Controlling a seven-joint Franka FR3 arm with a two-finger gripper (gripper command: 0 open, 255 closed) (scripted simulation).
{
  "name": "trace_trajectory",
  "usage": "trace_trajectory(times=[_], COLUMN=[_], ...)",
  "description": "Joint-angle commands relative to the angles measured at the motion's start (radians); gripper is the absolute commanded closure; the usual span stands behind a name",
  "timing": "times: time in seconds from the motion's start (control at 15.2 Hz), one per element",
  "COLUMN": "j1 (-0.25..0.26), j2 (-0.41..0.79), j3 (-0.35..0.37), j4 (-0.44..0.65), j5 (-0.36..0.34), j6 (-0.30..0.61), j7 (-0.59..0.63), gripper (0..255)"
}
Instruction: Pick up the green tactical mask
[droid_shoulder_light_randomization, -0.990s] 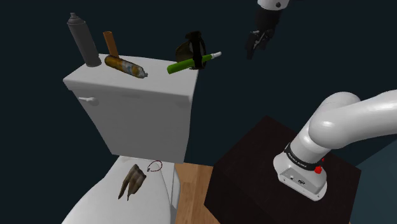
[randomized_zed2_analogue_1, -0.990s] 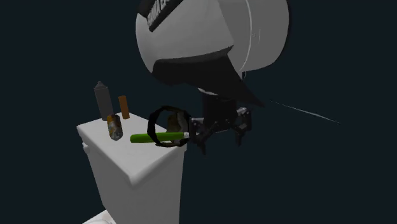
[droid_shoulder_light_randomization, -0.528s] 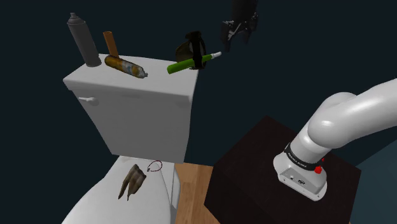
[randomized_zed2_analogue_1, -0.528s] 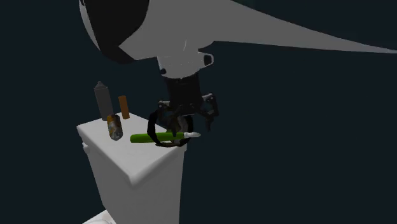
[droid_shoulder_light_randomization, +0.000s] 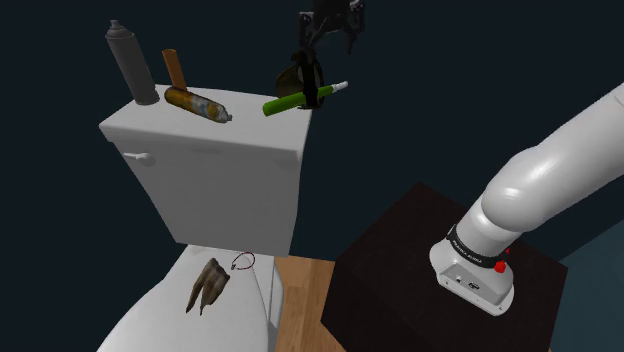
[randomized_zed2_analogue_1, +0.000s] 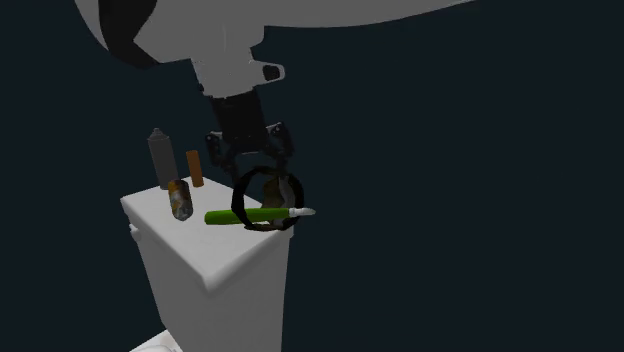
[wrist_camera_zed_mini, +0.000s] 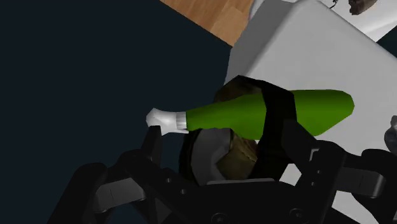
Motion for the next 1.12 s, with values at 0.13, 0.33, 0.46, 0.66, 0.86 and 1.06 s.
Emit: trace_trajectory(times=[0.13, 0.33, 0.46, 0.66, 0.86, 1.06], j1=[0.005, 0.007, 0.006, 0.006, 0.006, 0.006], j2=[0.191, 0.177, 0.169, 0.161, 0.161, 0.161], j3=[0.075, 0.069, 0.068, 0.066, 0.066, 0.066], j4=[0.229, 0.173, 0.138, 0.094, 0.095, 0.095], j5=[-0.076, -0.07, -0.067, -0.064, -0.064, -0.064], j6=[-0.077, -0.033, -0.005, 0.031, 0.03, 0.03], j7=[0.179, 0.182, 0.184, 0.187, 0.187, 0.187], gripper=[0, 0, 0, 0, 255, 255])
